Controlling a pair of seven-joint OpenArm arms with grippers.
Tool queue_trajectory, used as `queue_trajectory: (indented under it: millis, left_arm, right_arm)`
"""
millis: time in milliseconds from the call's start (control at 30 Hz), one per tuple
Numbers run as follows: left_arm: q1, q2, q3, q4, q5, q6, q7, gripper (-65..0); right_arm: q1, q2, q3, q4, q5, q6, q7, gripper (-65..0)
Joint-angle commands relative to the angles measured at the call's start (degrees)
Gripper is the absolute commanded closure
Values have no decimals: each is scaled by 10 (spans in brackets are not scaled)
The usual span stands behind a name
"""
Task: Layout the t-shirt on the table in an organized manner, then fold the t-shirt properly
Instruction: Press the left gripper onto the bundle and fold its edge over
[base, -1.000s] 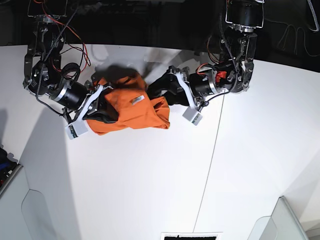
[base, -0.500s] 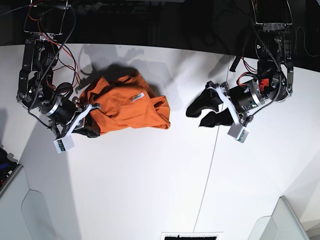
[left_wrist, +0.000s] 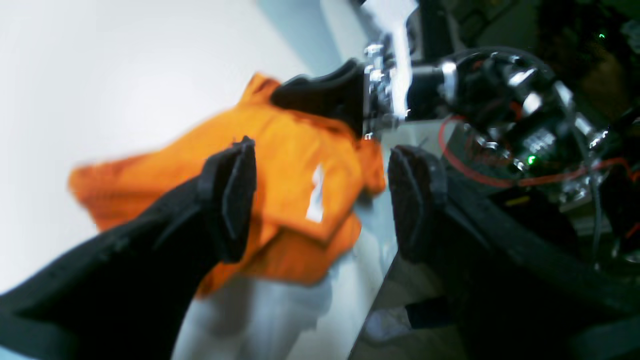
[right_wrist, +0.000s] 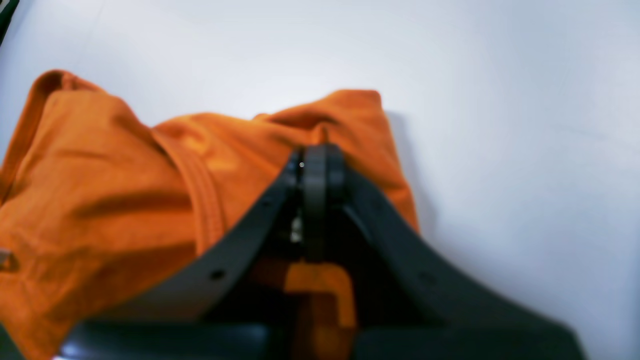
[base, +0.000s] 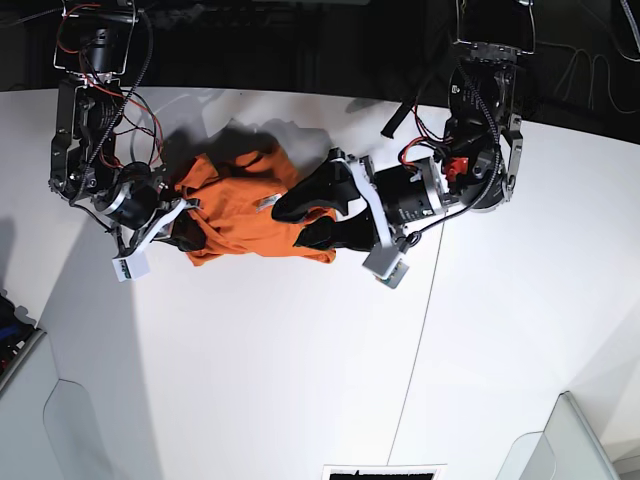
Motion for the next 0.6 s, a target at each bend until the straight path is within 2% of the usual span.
queue_trajectory:
  millis: [0,100,233,333,467,567]
  left_arm:
    - [-8,8,7,11,-2,-5,-12,-436]
    - [-7,23,31,3,50,-5,-28,-436]
    - [-7,33,71,-47,143,-5,-87,-436]
    - [-7,33,87,-100,188,-5,-128,-436]
    - [-7,27,87,-165,216,-5,-154,-436]
    - [-7,26,87,-193,216,-5,-155,-436]
  right_arm:
    - [6,6,0,4,-6,2,-6,0]
    - [6,6,0,4,-5,2,-6,0]
    - [5,6,0,4,-5,2,-6,0]
    - [6,6,0,4,0,2,-6,0]
    - [5,6,0,4,5,2,-6,0]
    - [5,6,0,4,5,2,-6,0]
